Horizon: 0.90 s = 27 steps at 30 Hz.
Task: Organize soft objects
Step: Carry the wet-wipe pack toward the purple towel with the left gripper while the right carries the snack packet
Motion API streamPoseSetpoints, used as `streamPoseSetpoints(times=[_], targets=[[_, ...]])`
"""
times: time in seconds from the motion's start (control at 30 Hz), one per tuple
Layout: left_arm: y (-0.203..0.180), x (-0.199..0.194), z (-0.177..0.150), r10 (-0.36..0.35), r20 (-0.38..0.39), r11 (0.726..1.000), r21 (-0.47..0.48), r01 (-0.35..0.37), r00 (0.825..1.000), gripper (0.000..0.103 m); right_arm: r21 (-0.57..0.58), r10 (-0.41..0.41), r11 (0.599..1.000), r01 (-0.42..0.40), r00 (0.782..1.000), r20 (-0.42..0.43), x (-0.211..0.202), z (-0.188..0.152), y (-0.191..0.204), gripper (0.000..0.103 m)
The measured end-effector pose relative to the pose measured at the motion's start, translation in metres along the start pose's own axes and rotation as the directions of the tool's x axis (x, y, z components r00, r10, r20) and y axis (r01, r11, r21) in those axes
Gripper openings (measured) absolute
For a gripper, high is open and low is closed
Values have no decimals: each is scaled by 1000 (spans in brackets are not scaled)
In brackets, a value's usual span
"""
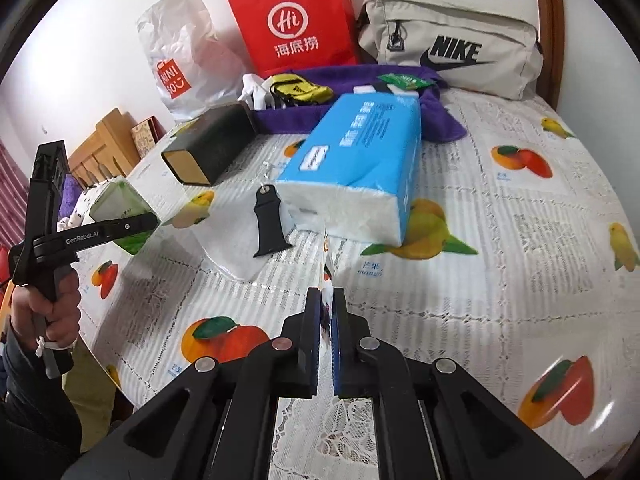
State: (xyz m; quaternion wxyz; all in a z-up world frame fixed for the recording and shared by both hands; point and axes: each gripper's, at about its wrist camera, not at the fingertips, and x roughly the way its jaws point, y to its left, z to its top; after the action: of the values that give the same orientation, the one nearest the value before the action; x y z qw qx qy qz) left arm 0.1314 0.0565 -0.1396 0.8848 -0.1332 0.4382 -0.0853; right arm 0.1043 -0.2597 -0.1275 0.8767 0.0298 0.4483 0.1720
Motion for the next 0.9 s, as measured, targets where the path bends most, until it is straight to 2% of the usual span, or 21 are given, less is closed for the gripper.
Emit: streamPoseSetpoints(times=[0.43,0.6,0.7,0.8,0.9], targets=[[1,-33,21,16,47,1000,-15,-15,999,21,-36,18,999,-16,998,63,-25,24,12,5],[0,-41,34,7,62,1000,-19,-6,998,21,-38,28,999,-24,995,100,-36,44,15,5],[1,-44,44,-33,64,998,-47,36,997,21,-40,25,999,-20,992,122,-42,57,15,5],[-6,-49,55,-5,87,1000,-21,7,996,21,-36,35,999,-30,990,134,-44,70,14,5],[-9,-53,66,-14,100,1000,-23,16,995,21,-54,22,998,-15,990,142,-44,84,16,5]])
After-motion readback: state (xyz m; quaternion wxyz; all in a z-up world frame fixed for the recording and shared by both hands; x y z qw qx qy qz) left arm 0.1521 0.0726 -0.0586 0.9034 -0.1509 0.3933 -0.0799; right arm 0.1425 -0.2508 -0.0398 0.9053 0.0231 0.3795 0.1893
